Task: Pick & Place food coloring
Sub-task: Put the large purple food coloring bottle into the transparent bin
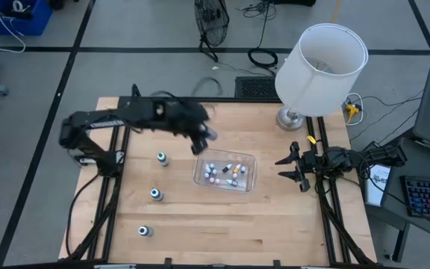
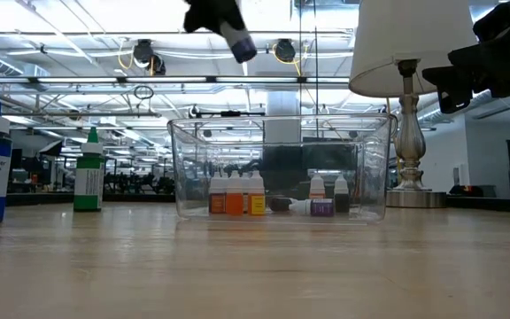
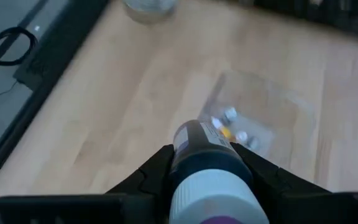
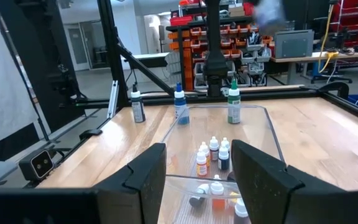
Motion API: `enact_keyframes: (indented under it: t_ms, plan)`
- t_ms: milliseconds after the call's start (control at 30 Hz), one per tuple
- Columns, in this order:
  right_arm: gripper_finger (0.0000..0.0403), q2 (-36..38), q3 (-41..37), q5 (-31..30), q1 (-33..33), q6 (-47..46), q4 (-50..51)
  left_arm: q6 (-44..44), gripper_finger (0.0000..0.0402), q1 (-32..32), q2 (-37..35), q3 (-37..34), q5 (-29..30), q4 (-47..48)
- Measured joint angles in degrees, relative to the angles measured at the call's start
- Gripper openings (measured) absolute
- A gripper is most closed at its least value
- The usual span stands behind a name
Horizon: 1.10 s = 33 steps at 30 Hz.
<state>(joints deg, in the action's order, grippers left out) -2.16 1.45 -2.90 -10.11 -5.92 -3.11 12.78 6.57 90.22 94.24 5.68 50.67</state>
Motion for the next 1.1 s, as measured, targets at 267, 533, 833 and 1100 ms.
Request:
enact_keyframes:
  t_ms: [267, 533, 833, 1100]
  plan:
    - [0.0169, -0.37, 0.0, 0.0, 0.0, -0.01, -0.05, -2.33, 0.0137, -4.92, 20.3, 17.13, 4.69, 11.83]
    - [0.0169, -0.4, 0.0, 0.0, 0.0, -0.01, -0.03, -2.39, 0.0137, -3.61, 31.5, 18.62, 0.37, 12.9]
    - [0.0169, -0.39, 0.0, 0.0, 0.01, -0.01, -0.01, -1.36, 0.0137, -2.99, 36.07, 18.49, -3.18, 12.68]
    - [0.0169, -0.39, 0.0, 0.0, 0.0, 0.0, -0.05, -0.59, 0.0137, -3.04, 37.05, 18.15, -3.09, 12.8]
